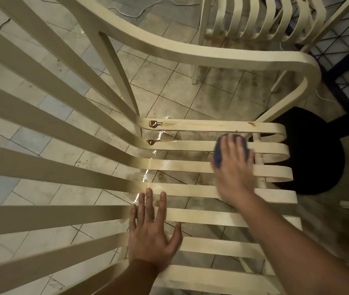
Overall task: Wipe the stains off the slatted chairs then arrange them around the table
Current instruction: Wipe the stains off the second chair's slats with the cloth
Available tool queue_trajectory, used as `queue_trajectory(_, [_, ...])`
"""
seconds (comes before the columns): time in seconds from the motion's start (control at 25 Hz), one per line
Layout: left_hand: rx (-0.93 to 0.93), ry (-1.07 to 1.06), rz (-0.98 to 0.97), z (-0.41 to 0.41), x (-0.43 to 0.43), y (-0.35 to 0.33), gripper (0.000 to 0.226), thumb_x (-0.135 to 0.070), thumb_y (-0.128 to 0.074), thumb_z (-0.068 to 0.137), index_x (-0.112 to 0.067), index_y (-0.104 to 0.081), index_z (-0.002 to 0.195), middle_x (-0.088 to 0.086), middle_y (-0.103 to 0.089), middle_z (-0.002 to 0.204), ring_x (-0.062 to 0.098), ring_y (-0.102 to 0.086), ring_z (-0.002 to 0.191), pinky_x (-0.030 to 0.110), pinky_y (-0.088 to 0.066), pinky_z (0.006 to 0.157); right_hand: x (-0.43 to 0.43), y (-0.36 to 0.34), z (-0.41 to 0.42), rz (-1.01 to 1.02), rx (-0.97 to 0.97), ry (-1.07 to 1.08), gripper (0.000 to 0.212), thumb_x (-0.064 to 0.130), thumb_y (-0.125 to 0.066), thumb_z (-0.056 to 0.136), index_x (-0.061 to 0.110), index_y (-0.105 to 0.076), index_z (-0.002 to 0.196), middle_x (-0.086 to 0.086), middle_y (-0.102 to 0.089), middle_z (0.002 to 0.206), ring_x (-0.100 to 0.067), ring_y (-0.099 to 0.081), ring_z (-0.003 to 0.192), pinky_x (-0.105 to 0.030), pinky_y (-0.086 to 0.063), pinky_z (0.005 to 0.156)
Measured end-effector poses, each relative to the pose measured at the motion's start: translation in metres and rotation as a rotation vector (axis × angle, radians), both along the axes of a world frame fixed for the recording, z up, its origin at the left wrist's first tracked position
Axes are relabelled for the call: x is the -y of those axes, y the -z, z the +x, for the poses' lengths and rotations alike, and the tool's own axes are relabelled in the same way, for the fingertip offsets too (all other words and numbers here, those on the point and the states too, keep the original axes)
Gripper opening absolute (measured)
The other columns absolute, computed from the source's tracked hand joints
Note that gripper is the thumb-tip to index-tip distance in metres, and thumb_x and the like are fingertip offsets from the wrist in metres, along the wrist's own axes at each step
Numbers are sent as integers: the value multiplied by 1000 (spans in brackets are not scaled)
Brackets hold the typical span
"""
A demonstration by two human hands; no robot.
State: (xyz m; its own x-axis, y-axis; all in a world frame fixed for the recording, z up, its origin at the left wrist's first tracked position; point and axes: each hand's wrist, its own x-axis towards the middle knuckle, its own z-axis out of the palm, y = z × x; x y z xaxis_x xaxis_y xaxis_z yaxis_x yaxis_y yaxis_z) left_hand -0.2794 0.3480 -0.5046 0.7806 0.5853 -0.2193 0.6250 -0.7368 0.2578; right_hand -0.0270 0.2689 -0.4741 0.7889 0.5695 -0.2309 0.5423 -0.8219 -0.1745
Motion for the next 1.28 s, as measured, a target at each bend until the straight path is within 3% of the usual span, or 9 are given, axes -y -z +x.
queue_trajectory(0.16, [12, -2, -2, 0, 1, 1, 88, -61, -46, 91, -23, -15, 164, 10, -2, 172, 31, -3, 159, 52, -9, 124, -73, 6, -45, 15, -78, -237, 84, 43, -40, 105, 16, 18, 159, -5, 23, 167, -26, 26, 153, -51, 11, 125])
queue_trajectory(0.4, [12, -8, 4, 0, 2, 0, 90, -61, -49, 90, -24, -13, 165, 11, -4, 172, 31, -4, 159, 52, -12, 123, -109, 2, -56, -35, -99, -414, 71, 48, -18, 108, 14, 17, 159, -5, 22, 168, -24, 25, 153, -47, 13, 125])
queue_trajectory(0.64, [4, -8, 2, 1, 0, -2, 89, -62, -47, 91, -23, -16, 164, 12, -5, 172, 31, -5, 158, 50, -8, 124, -88, 6, -51, -17, -65, -325, 72, 48, -26, 107, 16, 10, 161, -1, 16, 169, -20, 22, 154, -45, 14, 124])
queue_trajectory(0.8, [-8, -10, 5, 1, 1, -3, 89, -62, -49, 90, -21, -21, 164, 12, -7, 172, 31, -6, 158, 49, -9, 124, -118, 9, -65, 55, -94, -439, 70, 48, -16, 104, 16, 3, 162, -1, 8, 171, -21, 17, 156, -46, 12, 124])
queue_trajectory(0.92, [4, -12, -7, 1, 1, -2, 91, -62, -50, 90, -23, -17, 164, 12, -6, 172, 31, -6, 158, 49, -9, 124, -102, 10, -46, 86, -77, -470, 66, 44, -33, 106, 19, -10, 163, 3, -4, 171, -16, 6, 157, -45, 4, 127])
queue_trajectory(1.04, [-1, -8, -6, 2, 0, -3, 92, -62, -51, 90, -24, -14, 165, 12, -5, 172, 31, -4, 159, 49, -8, 124, -78, 14, -47, 192, -6, -271, 66, 32, -48, 99, 15, -29, 160, -1, -25, 167, -19, -12, 157, -49, -11, 127])
queue_trajectory(1.16, [-2, -8, -11, 2, 1, -4, 92, -61, -52, 90, -24, -15, 164, 12, -4, 172, 30, -3, 159, 49, -6, 125, -91, 17, -57, 172, -54, -340, 68, 35, -35, 97, 16, -22, 161, -1, -17, 169, -19, -4, 158, -47, -3, 127])
queue_trajectory(1.28, [-6, -8, -11, 3, 1, -5, 91, -61, -52, 90, -24, -14, 165, 11, -3, 172, 30, -2, 159, 48, -4, 125, -100, 15, -45, 186, -111, -401, 63, 32, -39, 104, 17, -20, 161, 2, -14, 170, -15, 0, 157, -42, 4, 127])
